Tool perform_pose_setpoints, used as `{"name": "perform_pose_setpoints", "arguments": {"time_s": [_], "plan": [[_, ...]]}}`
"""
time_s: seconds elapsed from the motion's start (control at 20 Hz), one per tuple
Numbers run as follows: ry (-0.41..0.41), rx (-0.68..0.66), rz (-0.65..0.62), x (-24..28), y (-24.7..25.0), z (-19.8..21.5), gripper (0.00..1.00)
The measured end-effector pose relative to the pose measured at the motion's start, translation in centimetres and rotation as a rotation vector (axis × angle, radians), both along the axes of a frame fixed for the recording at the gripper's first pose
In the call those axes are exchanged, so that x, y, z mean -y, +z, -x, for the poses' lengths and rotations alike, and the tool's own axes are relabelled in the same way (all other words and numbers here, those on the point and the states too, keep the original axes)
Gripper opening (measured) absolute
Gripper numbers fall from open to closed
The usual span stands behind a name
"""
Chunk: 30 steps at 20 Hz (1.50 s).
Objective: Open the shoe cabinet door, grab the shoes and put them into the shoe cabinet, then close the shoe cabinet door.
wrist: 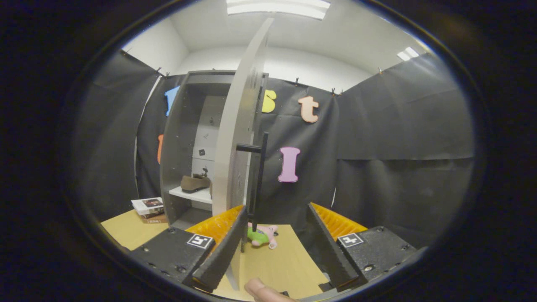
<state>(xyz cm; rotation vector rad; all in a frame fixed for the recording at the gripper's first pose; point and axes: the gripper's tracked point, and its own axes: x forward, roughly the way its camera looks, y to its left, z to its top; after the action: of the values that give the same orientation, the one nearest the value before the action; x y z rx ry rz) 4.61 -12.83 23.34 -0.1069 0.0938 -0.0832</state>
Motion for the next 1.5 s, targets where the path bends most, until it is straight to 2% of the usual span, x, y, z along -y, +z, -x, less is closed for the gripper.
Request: {"name": "perform_pose_setpoints", "arguments": {"time_s": [0.2, 0.9, 1.2, 1.5], "plan": [[0.058, -0.009, -0.070, -2.4, -0.6, -0.3, 0.94], [0.070, 0.027, -0.056, -10.3, -0.8, -1.4, 0.94], [0.101, 0.044, -0.075, -15.6, -1.2, -3.3, 0.94], [0.151, 0.065, -0.120, -22.7, -1.7, -7.2, 0.94]]}}
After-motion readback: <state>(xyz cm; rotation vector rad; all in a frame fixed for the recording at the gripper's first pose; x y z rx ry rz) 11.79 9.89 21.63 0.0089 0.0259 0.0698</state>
